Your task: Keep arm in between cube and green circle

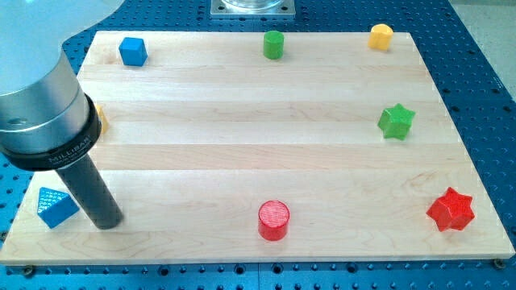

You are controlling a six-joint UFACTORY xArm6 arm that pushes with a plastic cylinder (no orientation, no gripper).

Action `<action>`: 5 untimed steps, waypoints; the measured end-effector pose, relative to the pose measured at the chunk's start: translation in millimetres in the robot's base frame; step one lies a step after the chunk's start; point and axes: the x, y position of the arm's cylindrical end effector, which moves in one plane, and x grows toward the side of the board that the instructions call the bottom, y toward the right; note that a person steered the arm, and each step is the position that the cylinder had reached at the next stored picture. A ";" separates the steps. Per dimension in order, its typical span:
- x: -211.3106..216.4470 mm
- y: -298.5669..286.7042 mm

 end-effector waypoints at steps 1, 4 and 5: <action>0.0 0.4; 4.6 12.3; -45.4 26.8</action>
